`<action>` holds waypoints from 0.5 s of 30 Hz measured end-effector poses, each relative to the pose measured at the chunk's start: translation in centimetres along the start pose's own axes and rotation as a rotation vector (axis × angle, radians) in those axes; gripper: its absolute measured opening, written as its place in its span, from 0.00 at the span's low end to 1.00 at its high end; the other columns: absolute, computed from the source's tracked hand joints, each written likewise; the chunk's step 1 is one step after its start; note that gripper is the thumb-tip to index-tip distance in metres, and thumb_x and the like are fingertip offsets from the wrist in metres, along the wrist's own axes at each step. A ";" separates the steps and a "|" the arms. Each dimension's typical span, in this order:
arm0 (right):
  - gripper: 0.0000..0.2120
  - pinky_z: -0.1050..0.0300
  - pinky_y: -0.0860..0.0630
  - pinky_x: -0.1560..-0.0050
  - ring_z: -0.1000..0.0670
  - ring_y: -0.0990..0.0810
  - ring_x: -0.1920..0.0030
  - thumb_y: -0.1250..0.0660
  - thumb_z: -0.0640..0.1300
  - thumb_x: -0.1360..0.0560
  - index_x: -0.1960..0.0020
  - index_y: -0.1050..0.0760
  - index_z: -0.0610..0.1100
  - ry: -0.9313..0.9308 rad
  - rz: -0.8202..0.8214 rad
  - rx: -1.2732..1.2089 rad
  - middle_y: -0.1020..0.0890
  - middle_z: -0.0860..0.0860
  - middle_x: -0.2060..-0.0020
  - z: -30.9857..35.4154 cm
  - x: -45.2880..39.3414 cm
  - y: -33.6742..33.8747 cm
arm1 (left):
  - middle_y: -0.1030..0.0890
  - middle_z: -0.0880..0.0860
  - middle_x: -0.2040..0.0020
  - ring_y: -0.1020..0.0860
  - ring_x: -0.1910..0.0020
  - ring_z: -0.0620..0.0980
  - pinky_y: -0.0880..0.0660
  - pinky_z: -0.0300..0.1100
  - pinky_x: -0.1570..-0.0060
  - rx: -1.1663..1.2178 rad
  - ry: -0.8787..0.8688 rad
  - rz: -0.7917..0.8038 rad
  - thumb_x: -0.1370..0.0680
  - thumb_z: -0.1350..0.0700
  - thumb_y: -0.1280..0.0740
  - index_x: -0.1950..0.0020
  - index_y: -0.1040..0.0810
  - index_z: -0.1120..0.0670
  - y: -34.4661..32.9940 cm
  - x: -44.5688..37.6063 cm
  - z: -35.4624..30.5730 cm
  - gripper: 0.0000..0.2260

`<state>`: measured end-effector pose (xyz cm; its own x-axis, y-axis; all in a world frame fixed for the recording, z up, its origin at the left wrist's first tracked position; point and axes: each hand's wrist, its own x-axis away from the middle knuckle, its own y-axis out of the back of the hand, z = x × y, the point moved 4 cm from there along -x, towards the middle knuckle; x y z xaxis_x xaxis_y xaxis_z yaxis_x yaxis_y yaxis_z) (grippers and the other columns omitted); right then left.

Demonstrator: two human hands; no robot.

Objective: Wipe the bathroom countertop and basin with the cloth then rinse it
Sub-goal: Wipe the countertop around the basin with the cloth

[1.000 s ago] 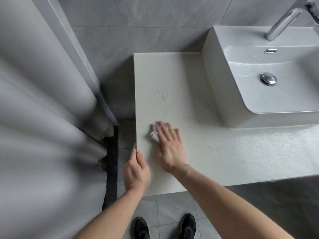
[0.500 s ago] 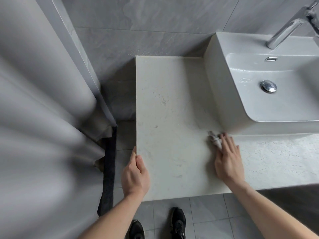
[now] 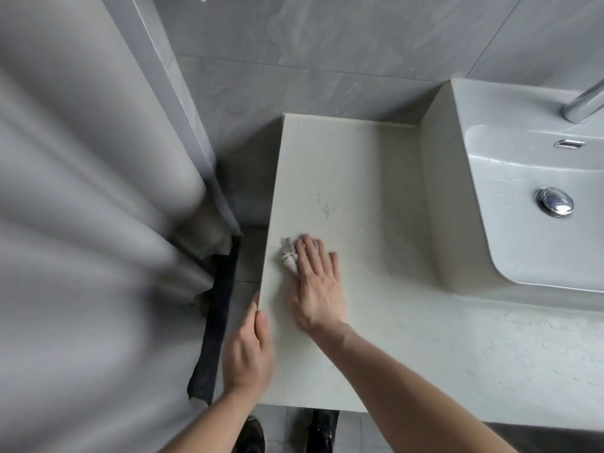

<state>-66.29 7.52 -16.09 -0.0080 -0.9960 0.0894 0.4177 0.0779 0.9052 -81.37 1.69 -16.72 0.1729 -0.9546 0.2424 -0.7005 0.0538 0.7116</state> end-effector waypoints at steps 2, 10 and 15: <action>0.34 0.42 0.58 0.18 0.46 0.56 0.17 0.45 0.45 0.21 0.17 0.48 0.43 0.122 0.052 -0.031 0.49 0.48 0.17 2.6 -1.0 -1.2 | 0.23 0.48 0.30 0.23 0.33 0.53 0.35 0.26 0.43 0.008 0.008 0.014 0.15 0.51 0.44 0.24 0.29 0.48 0.2 0.1 -0.4 0.19; 0.32 0.51 0.56 0.18 0.46 0.48 0.18 0.38 0.38 0.21 0.19 0.41 0.41 0.179 -0.058 -0.133 0.42 0.46 0.18 -5.6 -0.6 1.9 | 0.18 0.53 0.36 0.20 0.39 0.60 0.24 0.48 0.44 -0.070 0.096 -0.019 0.16 0.47 0.44 0.28 0.24 0.48 -0.7 -0.2 0.9 0.19; 0.25 0.46 0.48 0.20 0.43 0.40 0.20 0.47 0.46 0.17 0.22 0.35 0.39 -0.175 -0.224 -0.119 0.35 0.43 0.21 -16.5 -0.2 7.5 | 0.19 0.49 0.35 0.20 0.37 0.56 0.24 0.47 0.40 -0.068 0.072 -0.025 0.20 0.40 0.50 0.28 0.25 0.47 -0.5 -0.1 0.5 0.26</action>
<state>-48.21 7.58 -16.16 -0.2636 -0.9642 -0.0275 0.4917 -0.1588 0.8562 -81.36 1.61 -17.42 0.2409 -0.9324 0.2694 -0.6472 0.0525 0.7605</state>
